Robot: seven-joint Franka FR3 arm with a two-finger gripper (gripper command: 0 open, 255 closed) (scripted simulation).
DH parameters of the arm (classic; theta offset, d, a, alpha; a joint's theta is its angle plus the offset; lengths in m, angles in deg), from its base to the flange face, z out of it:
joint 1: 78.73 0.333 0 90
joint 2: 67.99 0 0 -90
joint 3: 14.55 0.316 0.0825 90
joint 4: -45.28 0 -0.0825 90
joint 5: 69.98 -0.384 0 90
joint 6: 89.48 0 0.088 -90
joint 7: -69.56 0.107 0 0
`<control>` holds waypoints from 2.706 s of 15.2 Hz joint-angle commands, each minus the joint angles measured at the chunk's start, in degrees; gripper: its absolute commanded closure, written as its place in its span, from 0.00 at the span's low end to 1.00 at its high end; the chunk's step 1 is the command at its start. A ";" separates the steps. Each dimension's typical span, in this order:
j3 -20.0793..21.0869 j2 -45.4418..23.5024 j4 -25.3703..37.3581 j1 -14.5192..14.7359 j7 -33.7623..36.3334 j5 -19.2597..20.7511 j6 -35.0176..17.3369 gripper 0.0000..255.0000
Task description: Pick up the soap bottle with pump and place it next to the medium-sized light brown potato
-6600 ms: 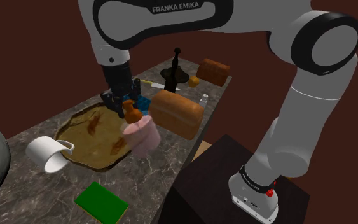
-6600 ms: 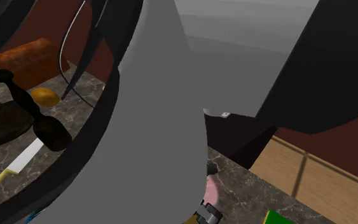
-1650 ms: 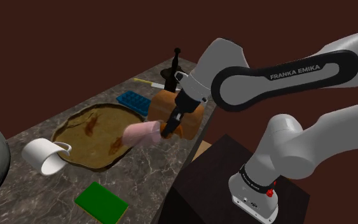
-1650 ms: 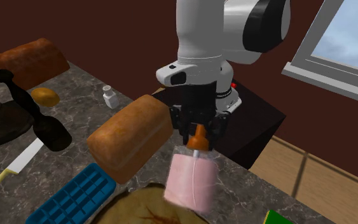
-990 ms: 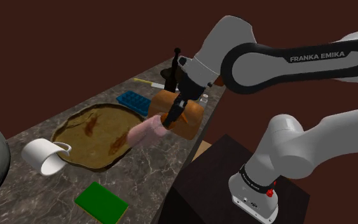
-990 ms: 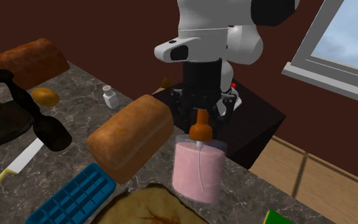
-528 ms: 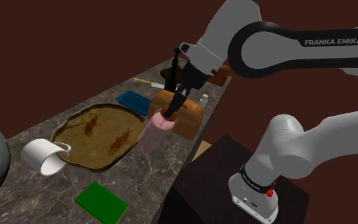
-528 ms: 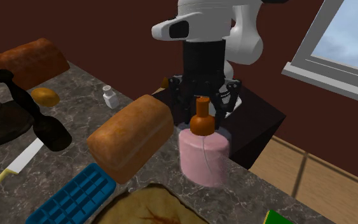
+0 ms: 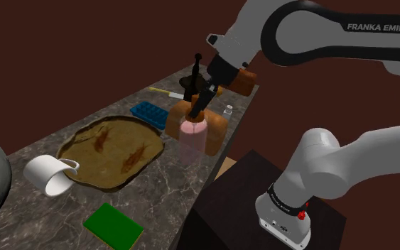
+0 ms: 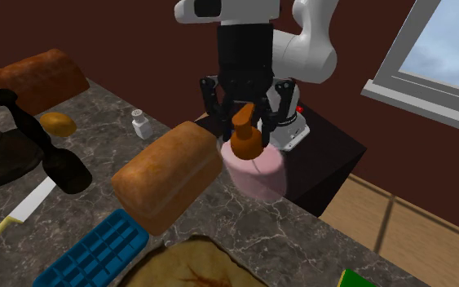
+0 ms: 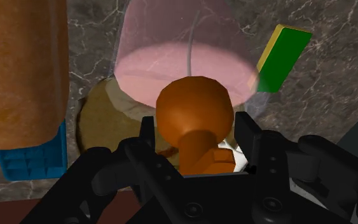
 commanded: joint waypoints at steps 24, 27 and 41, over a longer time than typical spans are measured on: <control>-32.35 -23.96 22.95 -8.48 -35.37 6.78 8.95 1.00; -32.29 -23.95 22.88 -8.48 -35.28 6.70 8.88 0.00; -17.86 -16.41 25.52 -3.48 -19.90 11.82 32.40 0.00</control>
